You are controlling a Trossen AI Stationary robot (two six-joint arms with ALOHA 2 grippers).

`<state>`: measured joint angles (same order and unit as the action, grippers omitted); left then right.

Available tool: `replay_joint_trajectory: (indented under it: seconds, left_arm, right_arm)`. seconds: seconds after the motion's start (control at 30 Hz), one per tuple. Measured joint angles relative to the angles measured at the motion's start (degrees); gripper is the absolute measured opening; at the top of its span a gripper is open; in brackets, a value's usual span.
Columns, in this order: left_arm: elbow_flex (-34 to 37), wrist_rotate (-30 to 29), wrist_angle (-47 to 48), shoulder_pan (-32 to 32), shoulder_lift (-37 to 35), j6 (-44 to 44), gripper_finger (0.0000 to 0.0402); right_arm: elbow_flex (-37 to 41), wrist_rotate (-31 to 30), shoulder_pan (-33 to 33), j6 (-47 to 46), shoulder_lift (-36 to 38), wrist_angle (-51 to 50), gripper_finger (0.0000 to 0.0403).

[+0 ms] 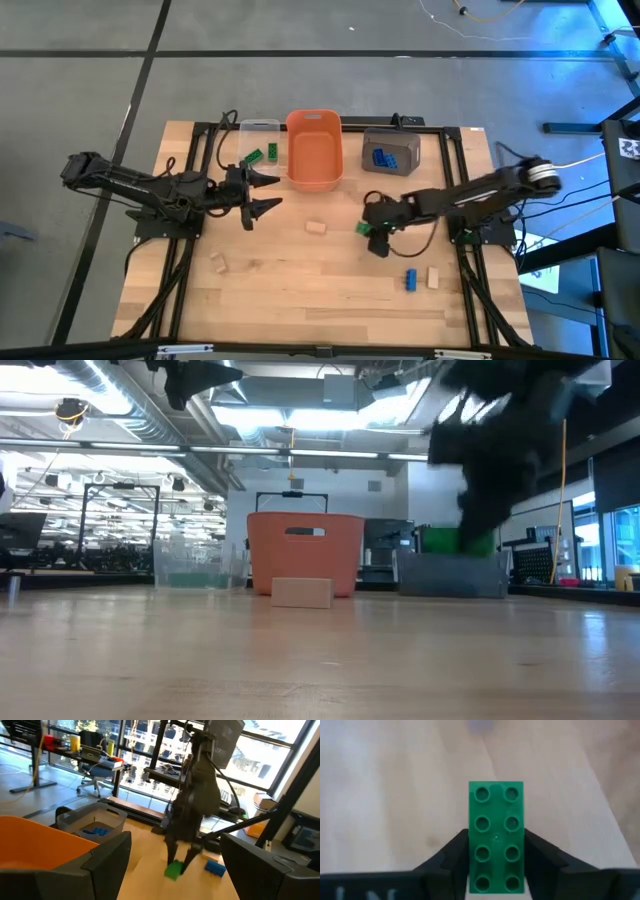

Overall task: Sort & place blocks by color
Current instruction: Put the green game piece into the transparent bin

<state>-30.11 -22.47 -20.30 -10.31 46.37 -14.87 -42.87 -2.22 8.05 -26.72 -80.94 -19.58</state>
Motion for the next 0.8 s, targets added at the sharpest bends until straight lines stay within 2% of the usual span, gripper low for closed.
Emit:
replay_joint_trajectory:
  seconds: [0.17,0.3,0.43,0.67,0.8]
  left_arm:
    - [0.0,3.2,0.2,0.0,0.0,0.8,0.0297]
    - [0.0,4.7,1.7,0.0,0.6,5.1,0.0297]
    - [0.0,4.3,2.3,0.0,3.8,12.7,0.0297]
    - [-2.0,9.1,2.6,-0.2,14.2,21.7,0.0297]
    - [-6.1,9.0,2.4,-0.9,20.4,29.5,0.0297]
  right_arm:
    - [4.6,2.5,-0.1,-5.7,9.1,14.6,0.0140]
    - [4.8,2.6,0.0,-6.0,10.6,25.0,0.0140]
    - [2.8,4.3,-0.1,-5.9,8.2,33.5,0.0140]
    - [-4.7,12.6,0.0,-4.5,-0.3,34.0,0.0140]
    - [-8.4,14.7,-0.1,-4.2,-5.3,33.8,0.0140]
